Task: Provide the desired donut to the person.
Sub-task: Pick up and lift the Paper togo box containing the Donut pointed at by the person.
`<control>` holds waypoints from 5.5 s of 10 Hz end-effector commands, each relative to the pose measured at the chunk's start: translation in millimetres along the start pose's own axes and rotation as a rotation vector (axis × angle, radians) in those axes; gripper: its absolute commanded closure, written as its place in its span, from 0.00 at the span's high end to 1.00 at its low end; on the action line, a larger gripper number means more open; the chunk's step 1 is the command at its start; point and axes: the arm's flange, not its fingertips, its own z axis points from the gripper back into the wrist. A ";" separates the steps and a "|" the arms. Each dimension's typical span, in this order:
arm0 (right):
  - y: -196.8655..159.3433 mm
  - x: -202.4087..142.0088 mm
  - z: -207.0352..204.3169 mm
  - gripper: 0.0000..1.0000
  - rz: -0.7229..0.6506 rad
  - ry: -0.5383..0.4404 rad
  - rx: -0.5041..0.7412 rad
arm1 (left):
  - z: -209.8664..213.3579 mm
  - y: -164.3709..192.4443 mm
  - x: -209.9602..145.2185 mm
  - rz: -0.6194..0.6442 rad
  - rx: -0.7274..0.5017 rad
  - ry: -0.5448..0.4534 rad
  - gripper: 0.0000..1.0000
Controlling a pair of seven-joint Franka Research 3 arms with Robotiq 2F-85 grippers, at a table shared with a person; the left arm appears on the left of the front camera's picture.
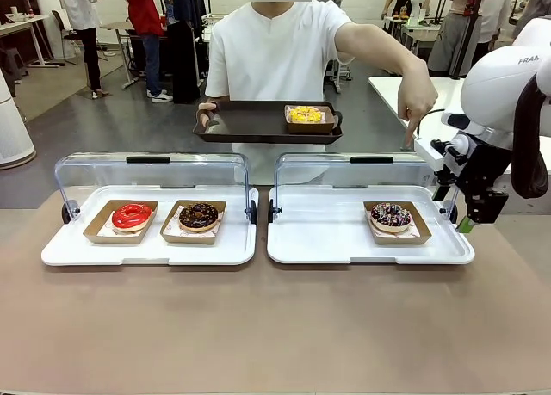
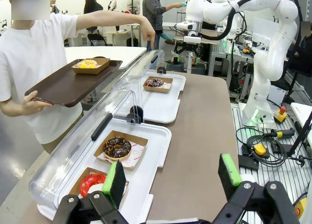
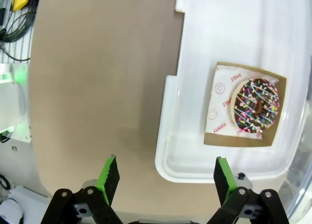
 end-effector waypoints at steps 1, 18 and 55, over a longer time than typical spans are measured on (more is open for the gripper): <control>10.7 19.4 -16.6 1.00 -0.067 0.095 -0.049 | 1.3 -1.3 1.1 -0.005 -0.002 -0.007 1.00; -4.5 25.6 -79.4 1.00 -0.194 0.068 0.013 | 1.3 -1.3 1.1 -0.005 -0.002 -0.007 1.00; -56.8 -19.6 -138.0 0.00 -0.242 0.002 0.036 | 1.3 -1.3 1.1 -0.005 -0.002 -0.007 1.00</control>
